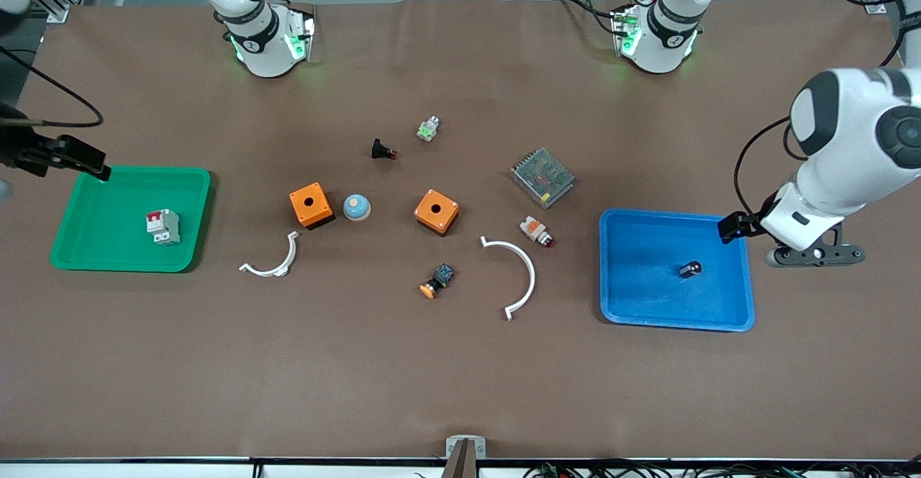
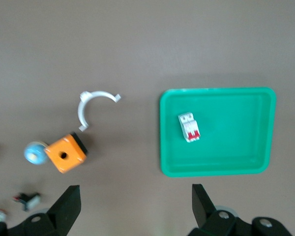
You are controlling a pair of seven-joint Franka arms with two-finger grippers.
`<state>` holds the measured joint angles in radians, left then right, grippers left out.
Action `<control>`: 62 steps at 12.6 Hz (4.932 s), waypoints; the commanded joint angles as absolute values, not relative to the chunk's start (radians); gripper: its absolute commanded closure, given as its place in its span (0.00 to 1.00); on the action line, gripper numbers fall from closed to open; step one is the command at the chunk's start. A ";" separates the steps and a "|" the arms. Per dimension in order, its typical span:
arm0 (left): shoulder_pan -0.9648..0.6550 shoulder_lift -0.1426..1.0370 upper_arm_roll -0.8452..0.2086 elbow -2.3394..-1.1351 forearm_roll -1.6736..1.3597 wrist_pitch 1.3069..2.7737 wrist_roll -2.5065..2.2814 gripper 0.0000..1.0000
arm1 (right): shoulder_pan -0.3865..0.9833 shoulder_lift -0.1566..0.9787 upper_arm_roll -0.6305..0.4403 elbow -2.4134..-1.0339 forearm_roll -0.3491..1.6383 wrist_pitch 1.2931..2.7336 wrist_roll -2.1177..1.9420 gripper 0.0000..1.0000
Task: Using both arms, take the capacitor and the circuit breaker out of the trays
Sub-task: 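Lower the left gripper onto the capacitor while the right gripper reaches the breaker, then grasp the capacitor with the left gripper while the right gripper grasps the breaker, then carry the capacitor and breaker toward the table middle with both grippers, then lower both parts onto the table and open both grippers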
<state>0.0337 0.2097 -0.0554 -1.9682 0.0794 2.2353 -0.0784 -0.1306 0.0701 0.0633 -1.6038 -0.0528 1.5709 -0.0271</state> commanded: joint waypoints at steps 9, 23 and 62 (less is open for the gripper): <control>0.029 0.505 -0.064 -1.974 0.081 2.505 -0.087 0.38 | -0.362 0.222 0.077 -2.085 -0.084 2.170 -0.386 0.00; 0.038 0.323 -0.170 -1.992 0.080 2.234 -0.174 0.99 | -0.390 0.324 0.084 -2.185 -0.084 2.519 -0.459 0.95; 0.306 0.186 -0.548 -1.448 0.217 1.623 -0.323 0.00 | -0.023 0.105 -0.069 -1.506 0.041 1.726 0.161 0.00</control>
